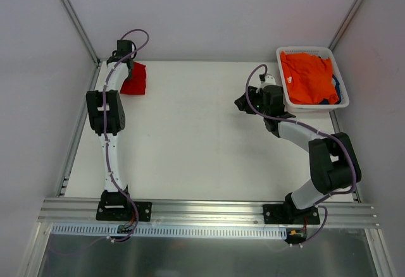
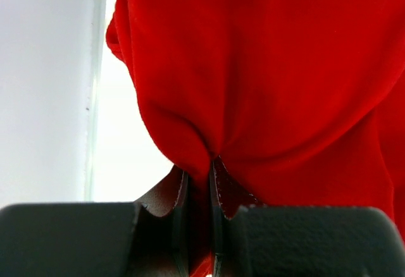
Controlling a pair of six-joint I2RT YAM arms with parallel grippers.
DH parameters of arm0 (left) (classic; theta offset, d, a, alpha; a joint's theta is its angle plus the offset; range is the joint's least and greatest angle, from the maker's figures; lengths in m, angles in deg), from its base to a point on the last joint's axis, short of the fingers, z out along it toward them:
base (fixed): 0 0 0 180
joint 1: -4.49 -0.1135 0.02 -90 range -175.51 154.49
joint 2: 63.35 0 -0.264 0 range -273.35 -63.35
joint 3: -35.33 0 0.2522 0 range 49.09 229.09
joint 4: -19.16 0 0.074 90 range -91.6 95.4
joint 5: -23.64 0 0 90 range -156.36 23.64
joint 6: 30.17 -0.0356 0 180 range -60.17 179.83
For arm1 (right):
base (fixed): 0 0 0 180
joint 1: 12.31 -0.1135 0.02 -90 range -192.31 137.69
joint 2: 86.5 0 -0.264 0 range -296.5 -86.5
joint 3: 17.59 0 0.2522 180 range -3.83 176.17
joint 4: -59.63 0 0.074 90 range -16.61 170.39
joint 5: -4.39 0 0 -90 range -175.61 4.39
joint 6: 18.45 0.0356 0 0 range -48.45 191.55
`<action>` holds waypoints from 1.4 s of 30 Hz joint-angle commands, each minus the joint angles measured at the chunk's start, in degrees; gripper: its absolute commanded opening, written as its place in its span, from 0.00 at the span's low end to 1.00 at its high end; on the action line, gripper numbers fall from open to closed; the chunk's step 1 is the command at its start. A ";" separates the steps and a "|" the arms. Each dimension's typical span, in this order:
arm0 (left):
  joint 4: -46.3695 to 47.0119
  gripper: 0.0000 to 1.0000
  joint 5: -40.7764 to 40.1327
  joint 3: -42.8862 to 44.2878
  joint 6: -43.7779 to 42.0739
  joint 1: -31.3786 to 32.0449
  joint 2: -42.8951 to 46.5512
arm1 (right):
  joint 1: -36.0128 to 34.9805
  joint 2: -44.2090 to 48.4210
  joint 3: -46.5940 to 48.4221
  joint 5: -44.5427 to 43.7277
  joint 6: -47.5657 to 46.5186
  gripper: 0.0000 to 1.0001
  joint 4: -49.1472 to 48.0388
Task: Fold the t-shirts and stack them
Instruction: Neatly place the folded tshirt to the corner
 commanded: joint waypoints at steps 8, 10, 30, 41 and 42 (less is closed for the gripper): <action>1.69 0.00 -5.89 5.71 -5.14 -3.67 -3.94 | 0.59 0.35 -0.70 2.02 1.41 0.43 -4.40; 2.30 0.00 -5.97 5.71 -5.49 -4.29 -4.03 | 0.68 0.09 -0.52 2.11 1.67 0.43 -4.57; 5.73 0.00 1.32 6.32 -5.84 -5.78 -5.17 | 0.68 -3.34 0.45 4.39 2.73 0.43 -6.95; 5.91 0.99 -0.17 5.00 -6.10 -4.38 -3.95 | 0.68 -4.48 0.53 5.53 3.78 0.43 -8.09; 6.00 0.99 -0.61 4.83 -6.19 -4.11 -3.95 | 0.68 -4.66 0.54 5.62 3.79 0.43 -8.18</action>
